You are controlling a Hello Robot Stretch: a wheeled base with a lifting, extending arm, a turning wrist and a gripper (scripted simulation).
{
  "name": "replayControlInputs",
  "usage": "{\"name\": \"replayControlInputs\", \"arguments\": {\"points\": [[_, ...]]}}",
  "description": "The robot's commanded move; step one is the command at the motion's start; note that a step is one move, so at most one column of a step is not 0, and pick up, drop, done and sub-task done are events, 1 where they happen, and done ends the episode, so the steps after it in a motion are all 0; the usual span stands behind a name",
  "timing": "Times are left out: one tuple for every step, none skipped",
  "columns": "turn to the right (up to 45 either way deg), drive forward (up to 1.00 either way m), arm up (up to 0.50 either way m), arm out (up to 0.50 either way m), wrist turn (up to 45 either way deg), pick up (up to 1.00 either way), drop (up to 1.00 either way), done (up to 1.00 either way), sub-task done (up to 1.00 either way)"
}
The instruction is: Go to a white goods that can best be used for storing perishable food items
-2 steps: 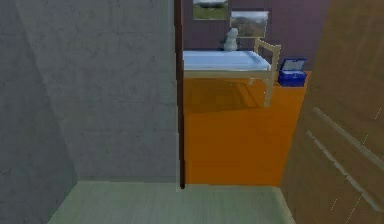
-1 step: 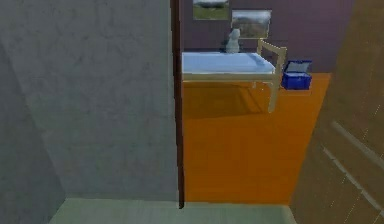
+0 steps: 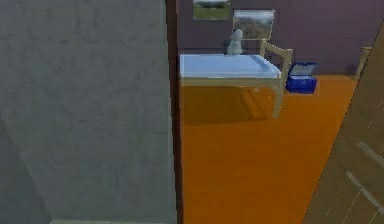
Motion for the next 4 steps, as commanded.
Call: {"name": "replayControlInputs", "arguments": {"points": [[24.0,0.0,0.0,0.0,0.0,0.0,0.0,0.0,0.0],[0.0,0.8,0.0,0.0,0.0,0.0,0.0,0.0,0.0],[-21.0,0.0,0.0,0.0,0.0,0.0,0.0,0.0,0.0],[0.0,0.45,0.0,0.0,0.0,0.0,0.0,0.0,0.0]]}}
